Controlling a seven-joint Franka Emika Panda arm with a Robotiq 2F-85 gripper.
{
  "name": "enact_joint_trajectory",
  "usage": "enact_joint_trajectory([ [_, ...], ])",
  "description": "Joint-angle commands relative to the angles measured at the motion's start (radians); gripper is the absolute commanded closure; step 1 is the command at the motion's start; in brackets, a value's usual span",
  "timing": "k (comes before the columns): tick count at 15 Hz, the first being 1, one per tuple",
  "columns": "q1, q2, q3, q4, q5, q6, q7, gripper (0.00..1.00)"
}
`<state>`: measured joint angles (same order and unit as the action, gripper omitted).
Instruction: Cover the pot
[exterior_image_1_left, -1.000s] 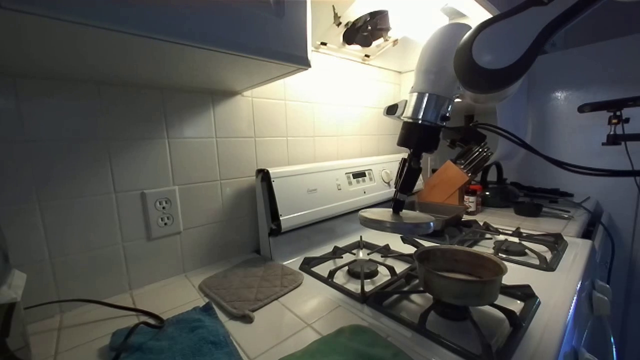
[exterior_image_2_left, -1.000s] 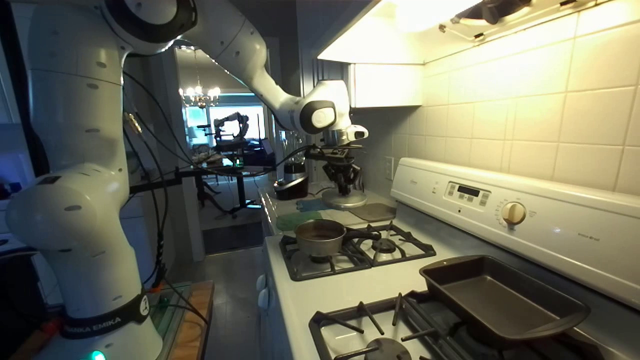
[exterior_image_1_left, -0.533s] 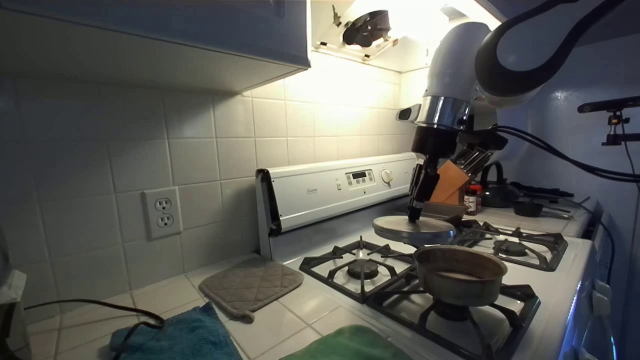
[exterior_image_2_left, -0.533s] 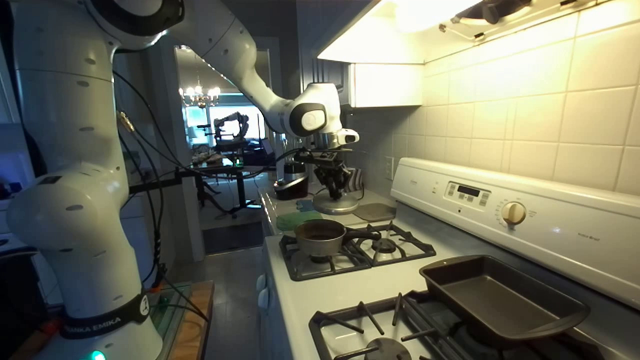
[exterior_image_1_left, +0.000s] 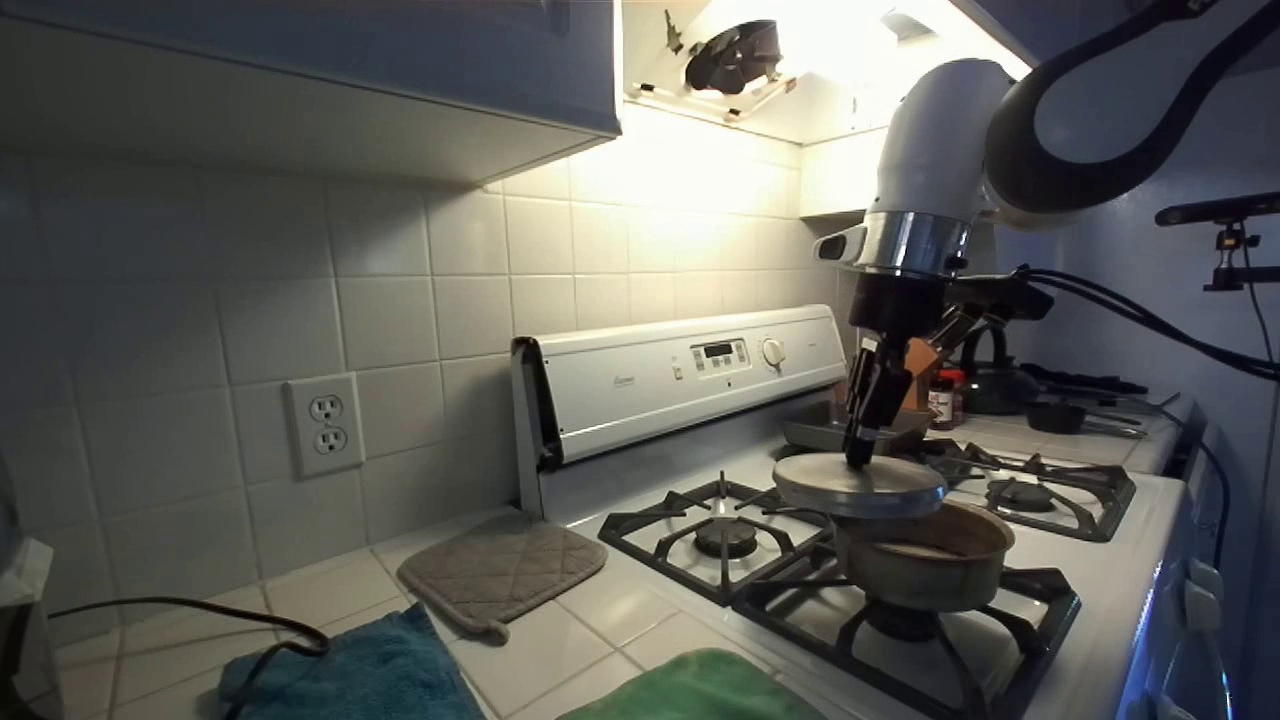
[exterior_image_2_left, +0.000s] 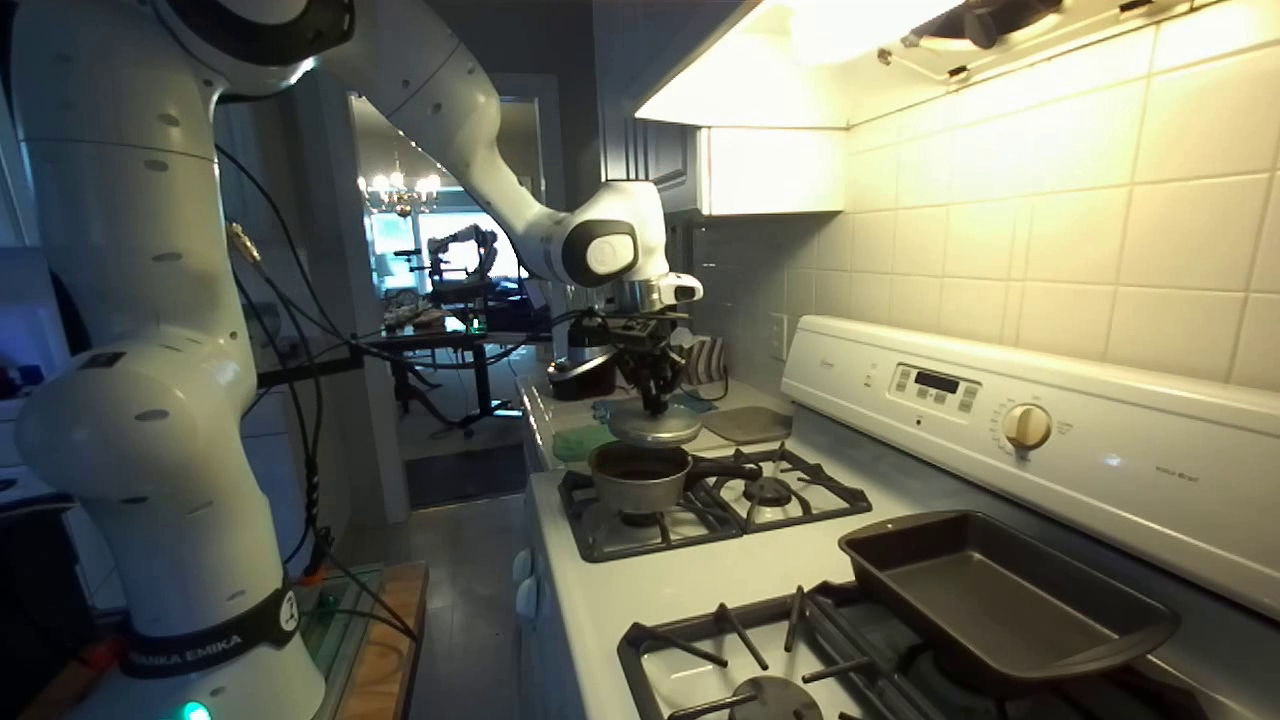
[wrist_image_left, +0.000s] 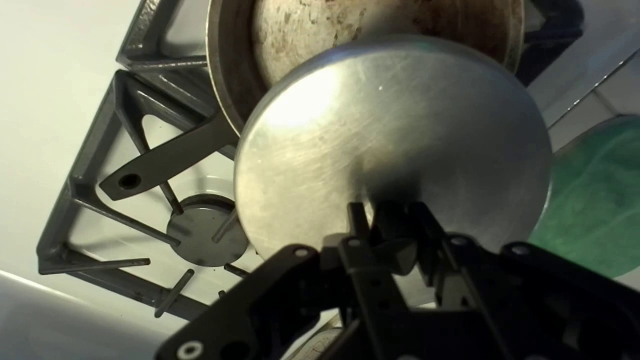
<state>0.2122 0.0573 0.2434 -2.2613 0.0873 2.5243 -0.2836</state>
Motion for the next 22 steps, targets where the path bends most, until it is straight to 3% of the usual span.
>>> enact_joint_trajectory([
  [1,0.016,-0.064,0.007,-0.067,-0.024,0.029,0.070,0.94],
  [13,0.010,-0.219,-0.015,-0.290,-0.043,0.077,0.168,0.94],
  [22,-0.035,-0.216,-0.049,-0.318,-0.175,0.218,0.191,0.94],
])
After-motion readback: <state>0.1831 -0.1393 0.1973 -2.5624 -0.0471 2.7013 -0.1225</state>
